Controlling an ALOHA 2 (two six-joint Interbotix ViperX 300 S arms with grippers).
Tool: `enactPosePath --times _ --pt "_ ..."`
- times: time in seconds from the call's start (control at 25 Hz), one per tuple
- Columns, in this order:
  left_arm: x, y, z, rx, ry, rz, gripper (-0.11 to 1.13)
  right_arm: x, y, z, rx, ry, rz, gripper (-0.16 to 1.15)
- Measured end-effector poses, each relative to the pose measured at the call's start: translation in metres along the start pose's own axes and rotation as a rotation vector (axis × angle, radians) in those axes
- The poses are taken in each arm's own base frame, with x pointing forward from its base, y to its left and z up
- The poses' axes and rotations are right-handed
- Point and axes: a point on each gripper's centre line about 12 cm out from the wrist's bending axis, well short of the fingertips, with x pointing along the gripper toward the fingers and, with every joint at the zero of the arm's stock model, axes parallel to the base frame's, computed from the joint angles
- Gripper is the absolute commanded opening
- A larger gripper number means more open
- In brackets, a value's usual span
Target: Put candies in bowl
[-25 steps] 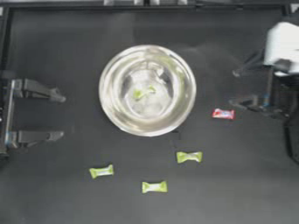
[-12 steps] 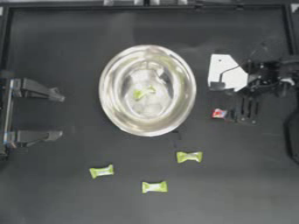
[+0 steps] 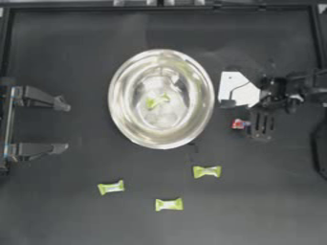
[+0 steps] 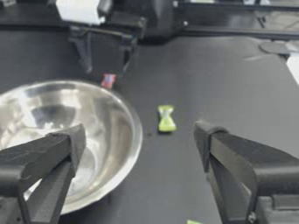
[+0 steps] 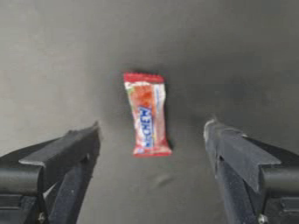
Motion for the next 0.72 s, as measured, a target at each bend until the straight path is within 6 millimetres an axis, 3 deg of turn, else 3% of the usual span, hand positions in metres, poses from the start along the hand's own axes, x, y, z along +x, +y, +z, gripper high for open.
enactPosePath --times 0.32,0.72 --pt "0.000 0.000 -0.001 -0.001 0.003 -0.001 1.02 0.020 -0.002 -0.002 -0.003 0.037 -0.013 0.99" --pt "0.000 0.000 0.000 -0.006 0.000 0.000 1.02 0.025 -0.006 -0.008 0.024 0.020 -0.017 0.94"
